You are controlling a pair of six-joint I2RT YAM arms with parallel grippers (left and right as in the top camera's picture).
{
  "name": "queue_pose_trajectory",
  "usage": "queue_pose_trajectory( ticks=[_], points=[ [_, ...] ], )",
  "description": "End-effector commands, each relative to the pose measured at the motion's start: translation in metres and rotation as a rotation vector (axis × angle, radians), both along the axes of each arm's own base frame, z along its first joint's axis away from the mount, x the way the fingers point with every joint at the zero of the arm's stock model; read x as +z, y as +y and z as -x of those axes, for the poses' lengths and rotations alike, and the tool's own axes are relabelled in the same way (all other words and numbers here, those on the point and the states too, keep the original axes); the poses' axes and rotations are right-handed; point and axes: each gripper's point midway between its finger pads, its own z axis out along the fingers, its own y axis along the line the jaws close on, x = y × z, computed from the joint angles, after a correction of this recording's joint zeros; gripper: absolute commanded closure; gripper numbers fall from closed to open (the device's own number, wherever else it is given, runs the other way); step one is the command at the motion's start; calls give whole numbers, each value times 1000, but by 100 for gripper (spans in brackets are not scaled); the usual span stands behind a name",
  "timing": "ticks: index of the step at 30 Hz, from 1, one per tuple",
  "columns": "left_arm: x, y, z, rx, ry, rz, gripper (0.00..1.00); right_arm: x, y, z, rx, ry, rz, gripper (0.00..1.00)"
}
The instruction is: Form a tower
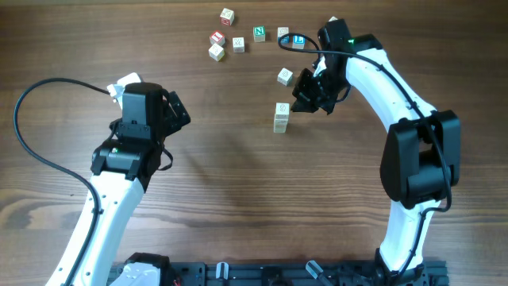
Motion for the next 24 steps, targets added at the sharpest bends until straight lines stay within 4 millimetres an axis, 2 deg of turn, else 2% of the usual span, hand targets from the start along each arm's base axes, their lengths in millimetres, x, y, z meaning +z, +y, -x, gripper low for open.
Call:
queue_pose_trajectory(
  ticks=[1, 24],
  points=[
    [4, 1, -1, 10, -15, 12, 0, -4, 4, 3, -6, 32, -28, 96],
    [4, 1, -1, 10, -14, 12, 0, -2, 7, 3, -4, 30, -44, 95]
  ],
)
